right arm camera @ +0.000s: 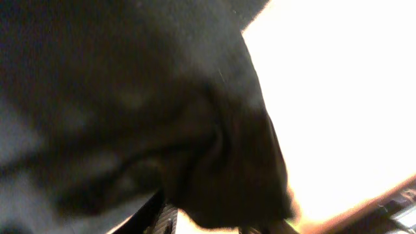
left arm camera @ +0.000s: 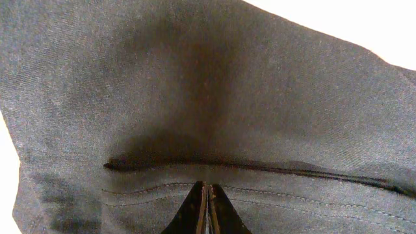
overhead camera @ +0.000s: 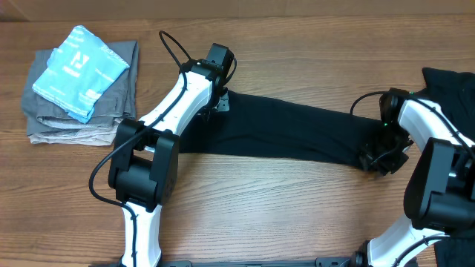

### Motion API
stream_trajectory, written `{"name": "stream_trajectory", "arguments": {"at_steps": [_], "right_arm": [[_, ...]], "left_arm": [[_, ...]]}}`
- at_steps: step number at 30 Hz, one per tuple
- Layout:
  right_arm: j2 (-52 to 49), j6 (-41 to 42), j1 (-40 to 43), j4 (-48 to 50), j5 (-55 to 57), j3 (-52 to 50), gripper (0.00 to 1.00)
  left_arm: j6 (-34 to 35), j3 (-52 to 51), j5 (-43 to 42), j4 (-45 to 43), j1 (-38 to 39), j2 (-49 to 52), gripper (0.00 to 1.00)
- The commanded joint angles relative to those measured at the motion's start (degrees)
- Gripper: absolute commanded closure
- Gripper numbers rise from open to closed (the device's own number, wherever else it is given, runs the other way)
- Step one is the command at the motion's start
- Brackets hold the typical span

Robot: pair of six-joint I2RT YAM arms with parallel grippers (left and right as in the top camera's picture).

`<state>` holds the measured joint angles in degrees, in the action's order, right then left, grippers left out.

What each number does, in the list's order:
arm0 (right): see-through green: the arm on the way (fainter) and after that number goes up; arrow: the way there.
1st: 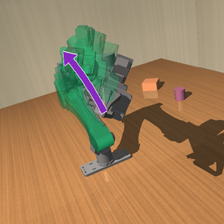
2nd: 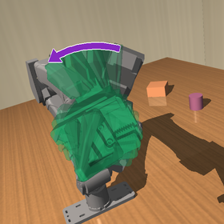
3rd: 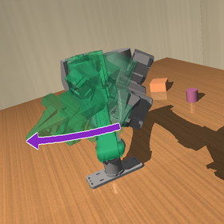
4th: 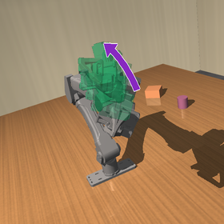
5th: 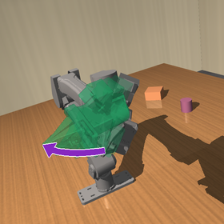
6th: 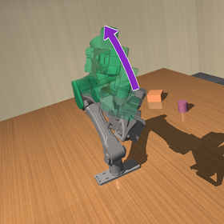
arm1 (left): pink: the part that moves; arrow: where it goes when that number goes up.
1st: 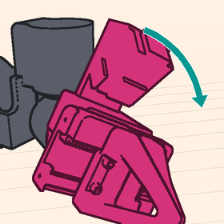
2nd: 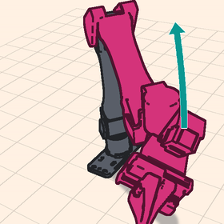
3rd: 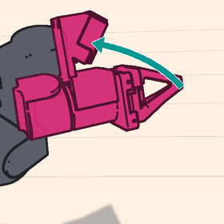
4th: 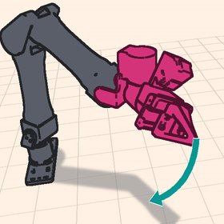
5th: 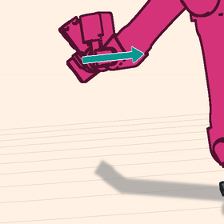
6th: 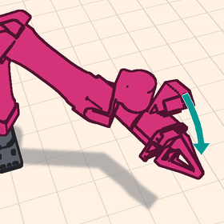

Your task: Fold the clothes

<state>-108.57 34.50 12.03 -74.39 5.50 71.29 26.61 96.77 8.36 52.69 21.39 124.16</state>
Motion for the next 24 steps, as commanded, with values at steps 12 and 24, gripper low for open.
{"name": "stream_trajectory", "arguments": {"at_steps": [12, 24], "right_arm": [[2.05, -9.22, 0.59, 0.55, 0.90, 16.33, 0.79], [1.99, -10.64, 2.23, 22.62, 0.92, 0.04, 0.96]], "left_arm": [[-0.90, -0.31, -0.46, -0.09, 0.37, 0.24, 0.95], [-3.30, 0.44, -2.89, -0.92, 0.37, -0.22, 0.96]]}}
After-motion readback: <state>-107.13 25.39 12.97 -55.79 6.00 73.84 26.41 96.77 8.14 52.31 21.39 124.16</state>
